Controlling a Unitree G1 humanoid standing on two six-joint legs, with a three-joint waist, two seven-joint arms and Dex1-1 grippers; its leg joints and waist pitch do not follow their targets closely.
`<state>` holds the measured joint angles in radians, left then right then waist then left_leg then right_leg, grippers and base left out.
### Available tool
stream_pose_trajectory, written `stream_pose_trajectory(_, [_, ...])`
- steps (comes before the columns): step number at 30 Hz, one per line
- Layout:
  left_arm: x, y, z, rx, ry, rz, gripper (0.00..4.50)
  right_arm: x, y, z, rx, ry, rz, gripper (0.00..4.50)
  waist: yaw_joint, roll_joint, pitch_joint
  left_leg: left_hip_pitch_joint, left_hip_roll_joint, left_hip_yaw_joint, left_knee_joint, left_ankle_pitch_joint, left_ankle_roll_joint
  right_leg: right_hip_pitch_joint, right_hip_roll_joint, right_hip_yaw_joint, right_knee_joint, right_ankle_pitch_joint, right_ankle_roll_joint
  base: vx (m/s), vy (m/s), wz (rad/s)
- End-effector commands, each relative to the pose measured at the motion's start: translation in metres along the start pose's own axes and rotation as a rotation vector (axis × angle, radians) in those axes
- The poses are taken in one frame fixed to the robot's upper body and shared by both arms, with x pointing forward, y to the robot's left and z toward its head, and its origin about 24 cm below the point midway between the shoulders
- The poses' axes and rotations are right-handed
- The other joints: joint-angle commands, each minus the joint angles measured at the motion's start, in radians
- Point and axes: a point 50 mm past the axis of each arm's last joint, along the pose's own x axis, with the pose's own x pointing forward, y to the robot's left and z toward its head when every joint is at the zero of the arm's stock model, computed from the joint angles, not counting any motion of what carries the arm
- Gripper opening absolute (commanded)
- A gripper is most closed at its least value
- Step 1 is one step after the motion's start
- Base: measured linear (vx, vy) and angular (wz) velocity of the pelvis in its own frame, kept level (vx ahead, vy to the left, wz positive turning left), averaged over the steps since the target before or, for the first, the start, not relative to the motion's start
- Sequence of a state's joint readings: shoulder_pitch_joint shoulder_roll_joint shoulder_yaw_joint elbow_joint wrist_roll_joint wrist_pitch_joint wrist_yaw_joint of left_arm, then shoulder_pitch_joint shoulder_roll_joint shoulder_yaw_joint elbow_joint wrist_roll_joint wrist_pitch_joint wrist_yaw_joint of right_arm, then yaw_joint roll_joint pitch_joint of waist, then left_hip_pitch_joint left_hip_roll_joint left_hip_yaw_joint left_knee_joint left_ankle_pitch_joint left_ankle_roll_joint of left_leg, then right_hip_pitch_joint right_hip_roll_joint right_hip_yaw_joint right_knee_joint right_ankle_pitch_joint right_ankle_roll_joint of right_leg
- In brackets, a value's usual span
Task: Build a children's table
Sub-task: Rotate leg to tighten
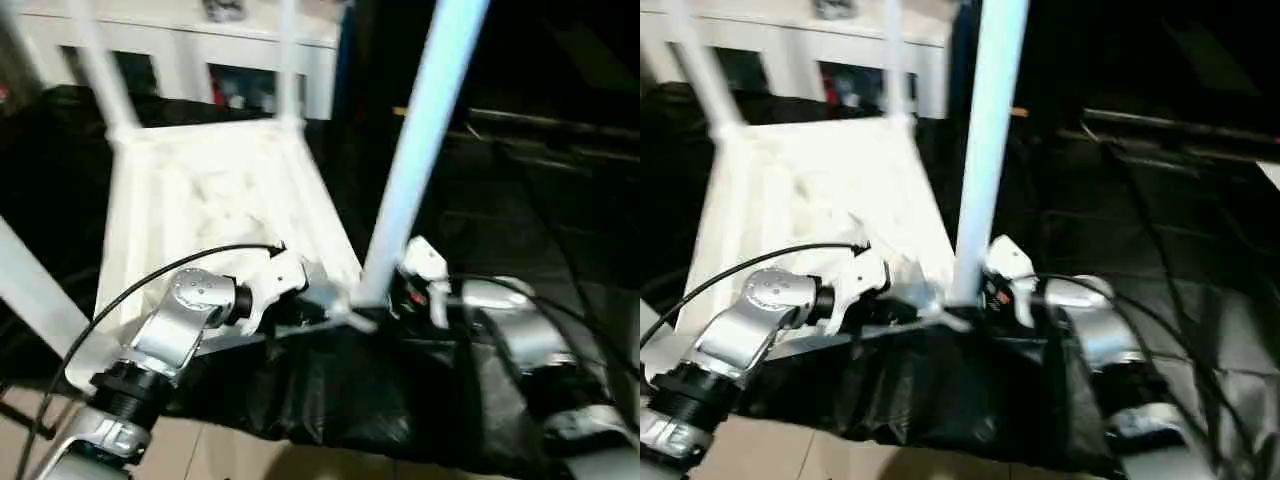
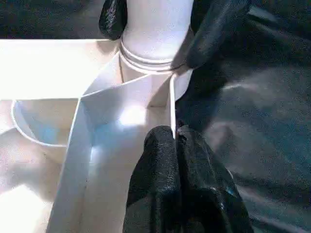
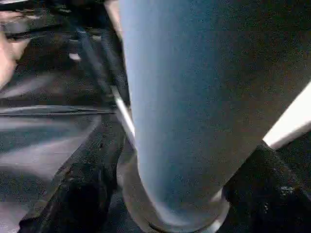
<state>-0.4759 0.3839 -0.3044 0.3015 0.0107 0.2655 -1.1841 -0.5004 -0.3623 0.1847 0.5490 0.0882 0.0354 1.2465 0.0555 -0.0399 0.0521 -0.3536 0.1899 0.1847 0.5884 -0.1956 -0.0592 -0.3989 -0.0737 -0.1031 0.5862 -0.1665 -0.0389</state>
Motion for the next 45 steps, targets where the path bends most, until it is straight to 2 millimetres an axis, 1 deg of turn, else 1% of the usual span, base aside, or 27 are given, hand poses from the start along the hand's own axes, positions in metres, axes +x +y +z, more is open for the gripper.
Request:
stream_pose_trajectory(1, [0.005, -0.004, 0.012, 0.047, -0.038, -0.041, 0.0, 0.005, 0.013, -0.002, -0.006, 0.018, 0.145, 3.04, -0.001, 0.005, -0.058, 0.014, 0.058, -0.017, -0.07, -0.209, 0.056, 0.048, -0.082, 0.065, -0.067, -0.281, -0.198, 0.0, 0.0, 0.0])
stream_pose_trajectory(3, [0.004, -0.005, 0.012, 0.045, -0.038, -0.049, 0.0, 0.003, 0.014, -0.002, -0.007, 0.024, 0.161, 3.04, 0.003, 0.004, -0.06, 0.016, 0.057, -0.014, -0.068, -0.2, 0.056, 0.047, -0.082, 0.068, -0.066, -0.273, -0.198, 0.0, 0.0, 0.0])
stream_pose_trajectory(4, [0.003, -0.005, 0.011, 0.045, -0.037, -0.06, 0.0, 0.001, 0.016, -0.003, -0.005, 0.038, 0.19, 2.77, 0.003, 0.003, -0.061, 0.011, 0.057, -0.013, -0.068, -0.184, 0.058, 0.05, -0.081, 0.068, -0.062, -0.253, -0.202, 0.0, 0.0, 0.0])
stream_pose_trajectory(8, [0.002, -0.006, 0.01, 0.044, -0.033, -0.069, 0.0, 0.001, 0.018, -0.004, -0.012, 0.049, 0.203, 2.59, 0.006, 0.001, -0.063, 0.008, 0.055, -0.011, -0.065, -0.151, 0.07, 0.051, -0.081, 0.068, -0.057, -0.219, -0.207, 0.0, 0.0, 0.0])
stream_pose_trajectory(10, [0.002, -0.006, 0.01, 0.044, -0.034, -0.066, 0.0, 0.002, 0.019, -0.004, -0.017, 0.048, 0.205, 2.29, 0.007, -0.001, -0.063, 0.008, 0.054, -0.011, -0.064, -0.157, 0.069, 0.051, -0.082, 0.069, -0.059, -0.24, -0.201, 0.0, 0.0, 0.0])
stream_pose_trajectory(12, [0.003, -0.005, 0.01, 0.042, -0.032, -0.047, 0.0, 0.004, 0.02, -0.004, -0.019, 0.04, 0.202, 2.23, 0.007, -0.001, -0.062, 0.007, 0.054, -0.011, -0.064, -0.16, 0.067, 0.05, -0.082, 0.069, -0.06, -0.255, -0.196, 0.0, 0.0, 0.0])
stream_pose_trajectory(14, [0.005, -0.002, 0.012, 0.037, -0.034, -0.004, 0.0, 0.01, 0.023, -0.004, -0.022, 0.026, 0.19, 2.07, 0.009, -0.001, -0.06, 0.013, 0.054, -0.01, -0.063, -0.175, 0.06, 0.045, -0.082, 0.07, -0.064, -0.286, -0.187, 0.0, 0.0, 0.0])
stream_pose_trajectory(17, [0.009, 0.0, 0.014, 0.028, -0.041, 0.041, 0.0, 0.014, 0.025, -0.005, -0.017, 0.011, 0.166, 2.0, 0.008, -0.002, -0.058, 0.012, 0.054, -0.011, -0.065, -0.192, 0.052, 0.045, -0.081, 0.069, -0.067, -0.316, -0.179, 0.0, 0.0, 0.0])
stream_pose_trajectory(18, [0.014, 0.002, 0.017, 0.015, -0.049, 0.086, 0.0, 0.02, 0.022, -0.006, 0.008, -0.015, 0.085, 1.99, 0.007, -0.003, -0.056, 0.013, 0.054, -0.012, -0.066, -0.209, 0.046, 0.044, -0.082, 0.068, -0.071, -0.35, -0.17, 0.0, 0.0, 0.0])
stream_pose_trajectory(19, [0.016, 0.003, 0.018, 0.011, -0.053, 0.101, 0.0, 0.023, 0.021, -0.006, 0.018, -0.024, 0.052, 1.98, 0.004, -0.002, -0.054, 0.014, 0.054, -0.013, -0.067, -0.226, 0.035, 0.04, -0.081, 0.07, -0.074, -0.374, -0.163, 0.0, 0.0, 0.0])
stream_pose_trajectory(20, [0.019, 0.004, 0.02, 0.003, -0.062, 0.123, 0.0, 0.028, 0.018, -0.007, 0.036, -0.035, -0.013, 1.98, -0.002, -0.005, -0.053, 0.01, 0.052, -0.017, -0.07, -0.244, 0.026, 0.045, -0.081, 0.066, -0.077, -0.412, -0.149, 0.0, 0.0, 0.0])
stream_pose_trajectory(21, [0.024, 0.004, 0.024, -0.012, -0.076, 0.151, 0.0, 0.033, 0.015, -0.008, 0.06, -0.042, -0.09, 1.96, -0.005, -0.003, -0.053, 0.009, 0.051, -0.018, -0.07, -0.249, 0.02, 0.044, -0.082, 0.066, -0.078, -0.427, -0.142, 0.0, 0.0, 0.0])
stream_pose_trajectory(22, [0.028, 0.005, 0.027, -0.025, -0.088, 0.177, 0.0, 0.037, 0.012, -0.01, 0.077, -0.042, -0.153, 1.96, -0.008, -0.003, -0.052, 0.015, 0.05, -0.019, -0.069, -0.27, 0.012, 0.039, -0.083, 0.064, -0.086, -0.468, -0.128, 0.0, 0.0, 0.0])
stream_pose_trajectory(23, [0.031, 0.006, 0.03, -0.035, -0.096, 0.197, 0.0, 0.041, 0.011, -0.011, 0.09, -0.042, -0.197, 1.96, -0.017, -0.005, -0.05, 0.01, 0.047, -0.021, -0.069, -0.28, 0.007, 0.04, -0.083, 0.062, -0.088, -0.5, -0.113, 0.0, 0.0, 0.0])
stream_pose_trajectory(24, [0.033, 0.006, 0.031, -0.04, -0.101, 0.209, 0.0, 0.042, 0.01, -0.011, 0.096, -0.042, -0.219, 1.96, -0.02, -0.005, -0.051, 0.01, 0.047, -0.023, -0.069, -0.288, 0.005, 0.041, -0.084, 0.059, -0.091, -0.519, -0.105, 0.0, 0.0, 0.0])
stream_pose_trajectory(25, [0.045, 0.006, 0.039, -0.053, -0.12, 0.249, 0.0, 0.057, 0.007, -0.014, 0.147, -0.038, -0.339, 1.96, -0.029, -0.004, -0.051, 0.009, 0.046, -0.025, -0.069, -0.299, 0.005, 0.039, -0.084, 0.058, -0.094, -0.537, -0.092, 0.0, 0.0, 0.0])
stream_pose_trajectory(26, [0.045, 0.006, 0.039, -0.053, -0.12, 0.249, 0.0, 0.057, 0.007, -0.014, 0.147, -0.038, -0.339, 1.96, -0.037, -0.003, -0.05, 0.005, 0.044, -0.028, -0.069, -0.309, 0.001, 0.04, -0.083, 0.054, -0.097, -0.561, -0.081, 0.0, 0.0, 0.0])
stream_pose_trajectory(27, [0.055, 0.005, 0.044, -0.053, -0.121, 0.27, 0.0, 0.07, 0.006, -0.014, 0.173, -0.03, -0.424, 1.96, -0.04, -0.002, -0.05, 0.003, 0.042, -0.03, -0.069, -0.316, 0.002, 0.041, -0.085, 0.052, -0.101, -0.578, -0.069, 0.0, 0.0, 0.0])
stream_pose_trajectory(29, [0.058, 0.004, 0.045, -0.042, -0.113, 0.279, 0.0, 0.077, 0.006, -0.012, 0.184, -0.029, -0.458, 1.96, -0.049, -0.003, -0.05, 0.009, 0.039, -0.032, -0.065, -0.339, 0.0, 0.034, -0.086, 0.047, -0.109, -0.617, -0.056, 0.0, 0.0, 0.0])
stream_pose_trajectory(30, [0.061, 0.002, 0.046, -0.028, -0.105, 0.275, 0.0, 0.083, 0.006, -0.01, 0.198, -0.033, -0.476, 1.96, -0.053, -0.003, -0.051, 0.008, 0.038, -0.032, -0.065, -0.339, 0.003, 0.035, -0.086, 0.048, -0.111, -0.617, -0.055, 0.0, 0.0, 0.0])
stream_pose_trajectory(32, [0.066, -0.001, 0.048, -0.012, -0.099, 0.267, 0.0, 0.096, 0.008, -0.003, 0.213, -0.055, -0.477, 1.96, -0.057, -0.002, -0.053, 0.005, 0.041, -0.033, -0.068, -0.329, 0.013, 0.036, -0.086, 0.05, -0.108, -0.572, -0.068, 0.0, 0.0, 0.0])
stream_pose_trajectory(34, [0.067, -0.002, 0.048, -0.009, -0.098, 0.263, 0.0, 0.098, 0.009, 0.001, 0.21, -0.077, -0.457, 1.96, -0.058, 0.001, -0.053, 0.008, 0.043, -0.033, -0.069, -0.338, 0.015, 0.033, -0.084, 0.051, -0.106, -0.549, -0.079, 0.0, 0.0, 0.0])
stream_pose_trajectory(35, [0.067, -0.002, 0.048, -0.004, -0.094, 0.264, 0.0, 0.1, 0.009, 0.004, 0.215, -0.107, -0.434, 1.96, -0.06, 0.0, -0.053, 0.007, 0.045, -0.032, -0.071, -0.332, 0.02, 0.035, -0.083, 0.054, -0.099, -0.497, -0.1, 0.0, 0.0, 0.0])
stream_pose_trajectory(36, [0.066, -0.002, 0.047, -0.001, -0.091, 0.268, 0.0, 0.1, 0.009, 0.006, 0.225, -0.126, -0.423, 2.31, -0.06, 0.001, -0.053, 0.006, 0.046, -0.031, -0.071, -0.331, 0.021, 0.035, -0.082, 0.055, -0.097, -0.484, -0.106, 0.0, 0.0, 0.0])
stream_pose_trajectory(38, [0.065, -0.001, 0.046, 0.008, -0.089, 0.269, 0.0, 0.098, 0.008, 0.007, 0.245, -0.147, -0.417, 2.66, -0.06, -0.002, -0.053, 0.008, 0.046, -0.029, -0.07, -0.335, 0.026, 0.035, -0.083, 0.057, -0.095, -0.467, -0.121, 0.0, 0.0, 0.0])
stream_pose_trajectory(42, [0.055, 0.0, 0.04, 0.029, -0.095, 0.248, 0.0, 0.082, 0.004, 0.004, 0.208, -0.148, -0.384, 3.01, -0.059, -0.001, -0.054, 0.004, 0.047, -0.028, -0.071, -0.316, 0.031, 0.038, -0.084, 0.06, -0.091, -0.438, -0.132, 0.0, 0.0, 0.0])
stream_pose_trajectory(45, [0.048, 0.0, 0.037, 0.041, -0.104, 0.213, 0.0, 0.068, 0.0, 0.0, 0.149, -0.118, -0.357, 3.23, -0.057, 0.0, -0.057, 0.003, 0.048, -0.025, -0.07, -0.289, 0.038, 0.042, -0.084, 0.062, -0.085, -0.376, -0.154, 0.0, 0.0, 0.0])
